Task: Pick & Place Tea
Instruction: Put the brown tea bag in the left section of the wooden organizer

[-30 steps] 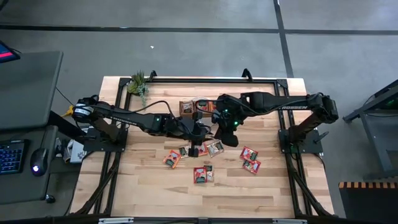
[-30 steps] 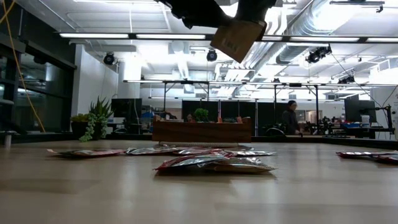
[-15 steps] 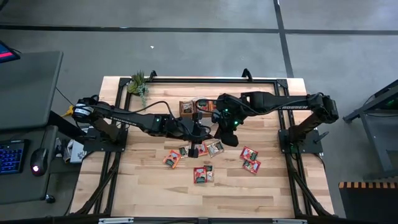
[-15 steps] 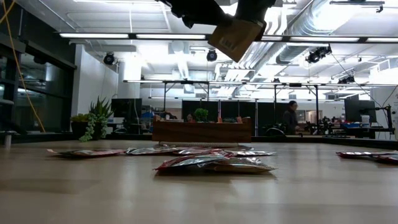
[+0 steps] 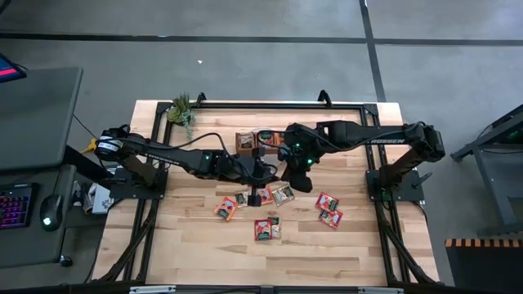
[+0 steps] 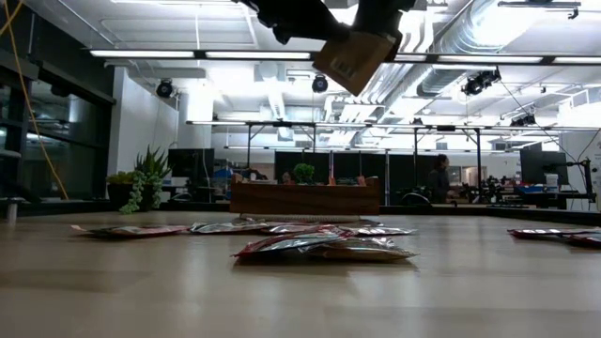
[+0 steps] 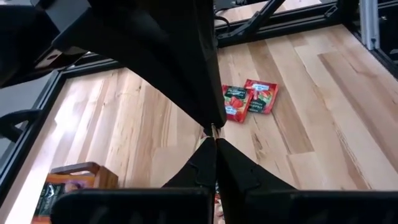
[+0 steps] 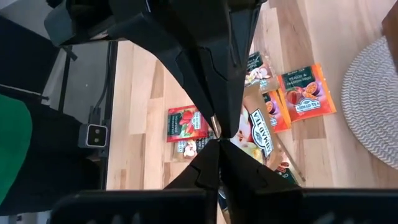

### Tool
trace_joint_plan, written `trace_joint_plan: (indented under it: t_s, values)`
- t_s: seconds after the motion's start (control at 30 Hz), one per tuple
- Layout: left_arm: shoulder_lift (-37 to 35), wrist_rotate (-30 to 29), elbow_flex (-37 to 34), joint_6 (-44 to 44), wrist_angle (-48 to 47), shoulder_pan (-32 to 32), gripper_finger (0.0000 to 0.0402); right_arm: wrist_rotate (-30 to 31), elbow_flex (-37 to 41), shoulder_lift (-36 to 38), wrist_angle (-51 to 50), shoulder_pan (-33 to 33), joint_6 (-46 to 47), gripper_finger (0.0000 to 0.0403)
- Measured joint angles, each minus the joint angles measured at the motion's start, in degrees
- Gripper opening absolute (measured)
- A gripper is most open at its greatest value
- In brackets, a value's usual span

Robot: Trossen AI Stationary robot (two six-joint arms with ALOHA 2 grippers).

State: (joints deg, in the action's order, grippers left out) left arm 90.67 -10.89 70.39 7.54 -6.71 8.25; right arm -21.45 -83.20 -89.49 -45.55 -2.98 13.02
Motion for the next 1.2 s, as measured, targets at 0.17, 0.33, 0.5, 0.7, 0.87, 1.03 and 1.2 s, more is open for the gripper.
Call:
trace_joint_plan:
  t_s: [0.17, 0.33, 0.5, 0.7, 0.87, 1.03, 1.2]
  values:
    - [0.00, -0.75, 0.02, -0.34, -0.38, -0.04, 0.0000, 1.28, 0.00, 1.07, 0.84, -0.02, 0.02, 0.0056]
    - [0.00, -2.96, 0.02, -1.68, -1.02, -0.08, 0.0000, 2.55, 0.00, 3.86, -0.14, -0.02, 0.66, 0.0121]
    - [-0.06, -2.16, 0.02, -6.05, -1.21, -3.15, 0.0000, 10.83, 0.00, 8.91, -4.45, -0.02, 0.70, 0.0171]
    - [-0.70, 1.14, 0.11, -7.82, -2.02, -8.13, 0.0000, 21.37, 0.00, 16.31, -6.91, -0.07, 0.57, 0.0188]
    - [-2.73, 2.93, 0.29, -7.99, -2.49, -12.62, 0.0000, 27.77, 1.03, 22.01, -7.99, -0.07, -0.22, 0.0189]
    - [-4.59, 5.68, 0.15, -7.96, -3.39, -18.63, 0.0000, 30.94, 5.25, 26.67, -8.16, -0.12, -0.29, 0.0189]
    - [-6.36, 9.37, -0.05, -7.84, -6.01, -24.97, 0.0000, 31.13, 12.25, 30.81, -6.25, -1.19, -0.46, 0.0189]
